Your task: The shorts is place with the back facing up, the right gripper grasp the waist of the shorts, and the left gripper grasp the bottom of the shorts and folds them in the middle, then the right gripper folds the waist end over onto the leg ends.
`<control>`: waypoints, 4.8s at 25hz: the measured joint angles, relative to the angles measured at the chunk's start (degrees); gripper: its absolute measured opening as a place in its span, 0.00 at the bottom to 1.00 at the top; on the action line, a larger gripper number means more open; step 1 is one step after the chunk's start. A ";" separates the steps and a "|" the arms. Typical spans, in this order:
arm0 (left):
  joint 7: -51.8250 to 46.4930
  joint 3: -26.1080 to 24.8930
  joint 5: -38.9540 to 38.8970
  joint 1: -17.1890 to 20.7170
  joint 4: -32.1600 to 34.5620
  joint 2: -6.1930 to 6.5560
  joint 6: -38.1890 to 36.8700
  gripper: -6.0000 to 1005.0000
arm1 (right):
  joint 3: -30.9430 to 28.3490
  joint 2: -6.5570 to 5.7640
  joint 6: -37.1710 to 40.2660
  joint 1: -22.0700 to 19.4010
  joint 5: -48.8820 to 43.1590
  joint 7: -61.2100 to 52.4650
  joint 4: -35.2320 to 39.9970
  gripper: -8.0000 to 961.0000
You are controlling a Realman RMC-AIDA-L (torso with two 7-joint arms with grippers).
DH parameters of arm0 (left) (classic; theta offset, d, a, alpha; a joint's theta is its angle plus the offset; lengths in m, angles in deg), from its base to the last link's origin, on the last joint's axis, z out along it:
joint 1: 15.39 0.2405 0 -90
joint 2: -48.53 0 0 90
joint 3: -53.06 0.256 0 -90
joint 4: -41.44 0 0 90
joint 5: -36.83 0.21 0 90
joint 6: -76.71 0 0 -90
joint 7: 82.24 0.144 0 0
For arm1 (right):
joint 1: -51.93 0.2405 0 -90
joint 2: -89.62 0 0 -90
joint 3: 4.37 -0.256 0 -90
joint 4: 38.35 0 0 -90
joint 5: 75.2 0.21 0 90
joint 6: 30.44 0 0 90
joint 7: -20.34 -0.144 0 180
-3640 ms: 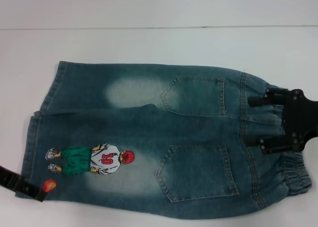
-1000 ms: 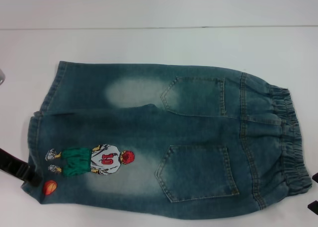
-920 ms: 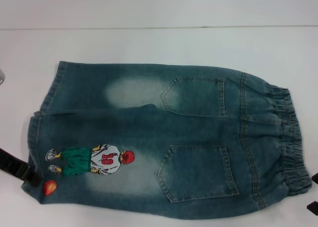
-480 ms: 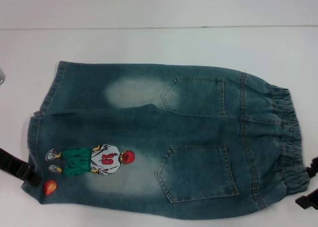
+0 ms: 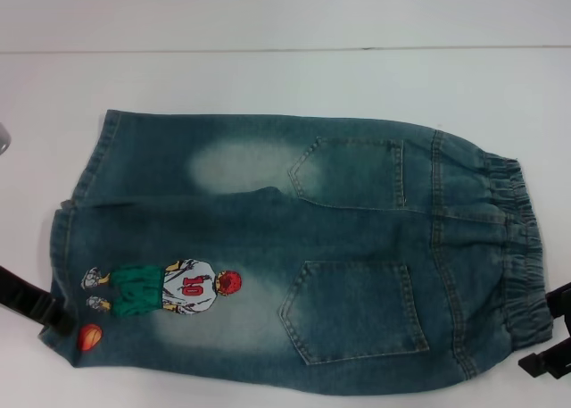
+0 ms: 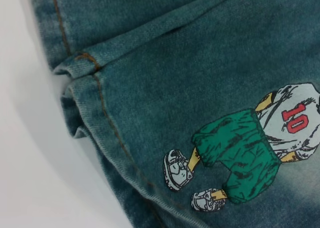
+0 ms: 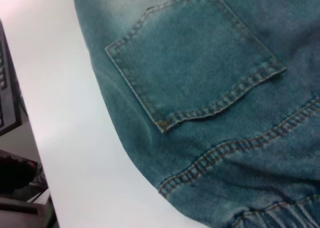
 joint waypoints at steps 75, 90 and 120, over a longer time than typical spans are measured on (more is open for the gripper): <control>10.25 -5.58 -20.59 -3.23 -8.06 -0.59 39.82 0.11 | -11.39 -0.05 -33.01 -1.11 21.43 5.90 -4.40 0.08; 10.24 -2.94 -20.01 -7.89 -16.42 -0.59 50.57 0.12 | -10.67 -0.73 -41.50 1.14 24.46 7.84 -9.60 0.09; 17.89 -2.14 -30.24 -2.33 -7.15 -3.58 39.70 0.88 | -7.76 -0.11 -35.44 -3.15 24.88 4.39 -3.76 0.96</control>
